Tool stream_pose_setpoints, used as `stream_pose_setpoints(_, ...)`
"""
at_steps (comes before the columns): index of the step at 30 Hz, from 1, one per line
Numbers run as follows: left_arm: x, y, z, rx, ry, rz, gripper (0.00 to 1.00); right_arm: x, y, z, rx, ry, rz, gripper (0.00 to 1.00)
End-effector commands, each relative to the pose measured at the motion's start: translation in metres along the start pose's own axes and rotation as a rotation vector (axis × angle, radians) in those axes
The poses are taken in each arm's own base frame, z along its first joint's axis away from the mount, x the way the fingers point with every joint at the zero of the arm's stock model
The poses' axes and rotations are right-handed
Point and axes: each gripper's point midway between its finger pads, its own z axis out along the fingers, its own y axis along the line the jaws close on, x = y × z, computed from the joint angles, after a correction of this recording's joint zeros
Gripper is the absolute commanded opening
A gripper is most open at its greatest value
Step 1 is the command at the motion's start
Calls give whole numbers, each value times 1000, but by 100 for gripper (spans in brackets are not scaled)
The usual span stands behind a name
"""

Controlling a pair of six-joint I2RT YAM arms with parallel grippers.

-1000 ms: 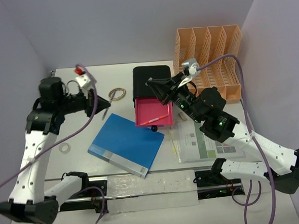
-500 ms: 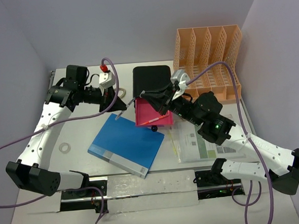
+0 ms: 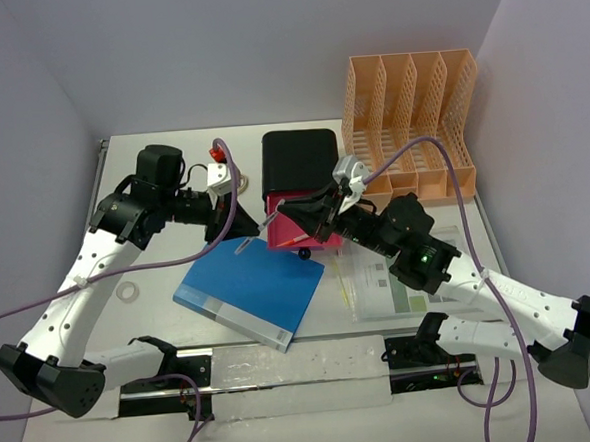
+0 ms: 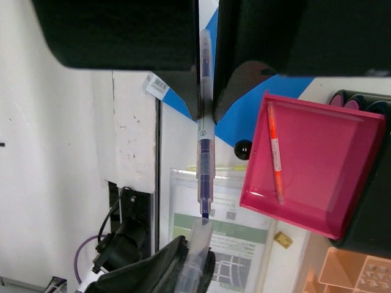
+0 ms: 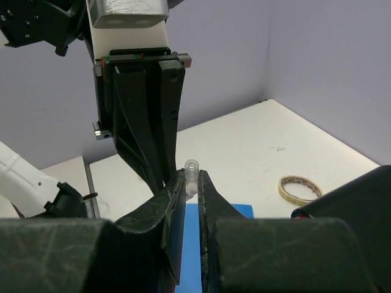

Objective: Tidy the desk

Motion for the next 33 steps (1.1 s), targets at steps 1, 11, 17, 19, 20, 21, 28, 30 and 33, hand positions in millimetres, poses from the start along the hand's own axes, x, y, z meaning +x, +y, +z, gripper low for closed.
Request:
stream_pose_setpoints(1, -11, 6, -1, -46, -32, 35, 0, -33, 7, -4, -24, -126, 0, 0)
stream_pose_setpoints(11, -14, 8, -3, -76, -42, 36, 0, -36, -12, -16, 89, -231, 67, 0)
stream_pose_setpoints(17, -13, 13, -1, -99, -38, 27, 0, -35, -8, -11, 64, -243, 103, 0)
stream_pose_setpoints(19, -14, 12, -1, -97, -39, 26, 0, -34, -9, -9, 69, -246, 112, 0)
stream_pose_setpoints(20, -14, 11, -1, -96, -41, 26, 0, -34, -10, -9, 72, -249, 117, 0)
stream_pose_setpoints(21, -15, 11, -2, -97, -43, 28, 0, -34, -10, -8, 70, -251, 118, 0)
stream_pose_setpoints(28, -14, 10, -2, -102, -40, 34, 0, -24, -12, 2, 66, -227, 127, 0)
stream_pose_setpoints(30, -14, 10, -2, -105, -38, 36, 0, -22, -13, 3, 64, -221, 132, 0)
stream_pose_setpoints(33, -13, 11, -2, -115, -35, 37, 0, -17, -17, 4, 73, -211, 139, 0)
